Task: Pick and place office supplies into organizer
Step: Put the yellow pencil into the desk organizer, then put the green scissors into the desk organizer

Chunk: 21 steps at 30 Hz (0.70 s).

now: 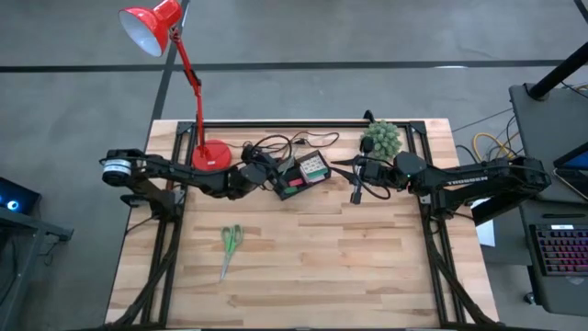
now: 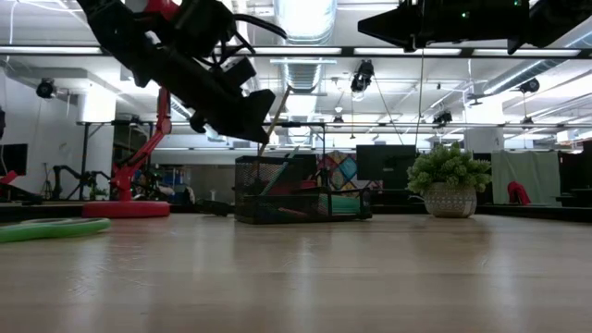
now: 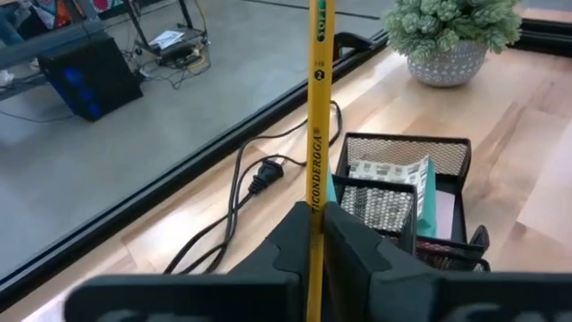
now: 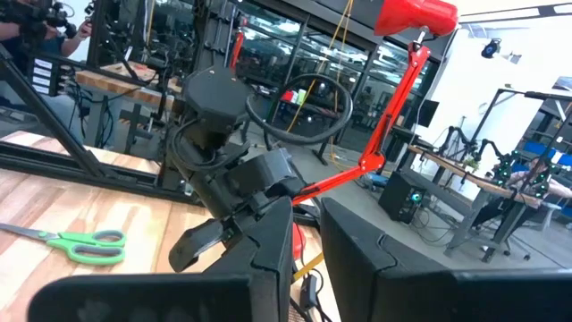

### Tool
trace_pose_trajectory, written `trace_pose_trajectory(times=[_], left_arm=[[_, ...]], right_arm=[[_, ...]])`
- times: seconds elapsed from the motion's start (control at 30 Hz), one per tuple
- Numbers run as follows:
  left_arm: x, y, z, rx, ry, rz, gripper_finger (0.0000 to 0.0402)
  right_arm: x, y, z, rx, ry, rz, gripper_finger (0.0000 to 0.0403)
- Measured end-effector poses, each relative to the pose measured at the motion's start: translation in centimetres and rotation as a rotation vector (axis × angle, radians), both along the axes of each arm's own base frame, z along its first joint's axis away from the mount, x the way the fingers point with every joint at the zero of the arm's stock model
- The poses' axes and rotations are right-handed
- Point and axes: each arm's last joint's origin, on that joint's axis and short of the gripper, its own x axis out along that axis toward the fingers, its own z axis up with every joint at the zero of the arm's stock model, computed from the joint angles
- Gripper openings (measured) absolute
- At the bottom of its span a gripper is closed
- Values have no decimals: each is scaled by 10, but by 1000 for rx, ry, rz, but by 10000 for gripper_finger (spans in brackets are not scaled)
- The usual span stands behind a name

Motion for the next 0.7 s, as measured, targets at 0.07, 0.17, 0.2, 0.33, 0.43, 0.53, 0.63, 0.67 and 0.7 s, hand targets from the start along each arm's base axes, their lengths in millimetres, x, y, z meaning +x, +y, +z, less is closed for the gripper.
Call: trace_pose_trajectory(times=[0.07, 0.17, 0.2, 0.33, 0.43, 0.53, 0.63, 0.67, 0.7], left_arm=[[0, 0, 0, -1, 0, 0, 20], [0, 0, 0, -1, 1, -2, 42], [0, 0, 0, -1, 2, -4, 49], [0, 0, 0, -10, 1, -23, 76], [0, -1, -1, -11, 1, -27, 91], [1, -2, 0, -30, -2, -70, 99], [2, -6, 3, -79, -20, -185, 100], [2, -8, 4, -103, -22, -240, 100], [2, -10, 6, -128, -23, -295, 100]], right_arm=[[0, 0, 0, 0, 0, 0, 52], [0, 0, 0, 0, 0, 0, 52], [0, 0, 0, 0, 0, 0, 52], [0, 0, 0, 0, 0, 0, 52], [0, 0, 0, -6, 1, 0, 52], [0, 0, 0, -13, 4, -1, 52], [0, 0, 0, -14, 6, -1, 52], [0, 0, 0, -14, 6, -1, 52], [0, 0, 0, -14, 6, -1, 52]])
